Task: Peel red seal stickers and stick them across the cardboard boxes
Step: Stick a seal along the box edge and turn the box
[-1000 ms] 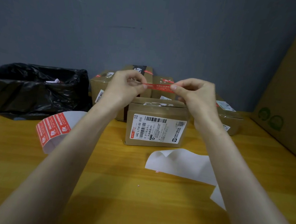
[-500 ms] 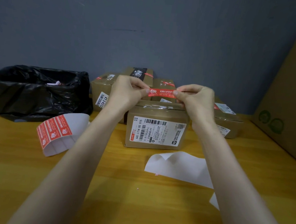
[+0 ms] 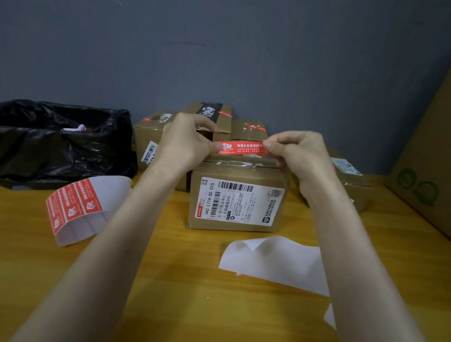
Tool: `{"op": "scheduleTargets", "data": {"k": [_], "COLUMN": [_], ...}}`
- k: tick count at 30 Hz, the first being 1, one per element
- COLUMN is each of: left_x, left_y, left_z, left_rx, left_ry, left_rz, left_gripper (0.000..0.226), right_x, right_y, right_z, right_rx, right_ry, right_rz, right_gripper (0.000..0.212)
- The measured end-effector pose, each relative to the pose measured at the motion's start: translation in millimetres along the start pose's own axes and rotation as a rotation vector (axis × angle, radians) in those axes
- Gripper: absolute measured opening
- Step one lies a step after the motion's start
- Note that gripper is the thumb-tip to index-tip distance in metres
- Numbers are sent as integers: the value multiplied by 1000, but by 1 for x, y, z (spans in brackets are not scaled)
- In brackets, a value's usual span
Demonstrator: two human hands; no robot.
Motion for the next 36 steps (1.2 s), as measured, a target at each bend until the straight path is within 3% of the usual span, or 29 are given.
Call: {"op": "scheduleTargets", "data": {"k": [3,13,21,26,30,36], "left_x": [2,-1,7,10,13,17], "left_y": [0,0,0,-7,-9,-11], "left_z": [-1,0,-4,-9,-9,-7], "left_rx": [-7,-51,-110,-116,-122,-107], "left_ry": [-14,-90,-200,-159,-145,-170], "left_rz": [19,137,43,-56,-205,-261], "left_gripper": [8,14,15,21,37,35], "right_x": [-2,-7,-3,1,8,10], "right_y": [-4,-7,0,2,6,10], "right_z": [-1,-2,-8,-12,-15,-16], "right_rx": [-22,-58,-60,-8,-14,-34], "right_ry": [-1,-20,55,11,7,-11], "right_rz": [24,55,56,99,163,308], "right_gripper": [10,11,14,35,26,25]}}
Point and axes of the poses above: each hand's wrist, its own z-axis away from the middle knuckle, its own x-axis out of the palm, y = z × x, the point moved 2 cm from there along -z, towards the middle knuckle, and after that the axes turned 2 degrees about -z, right-handed, at the moved point
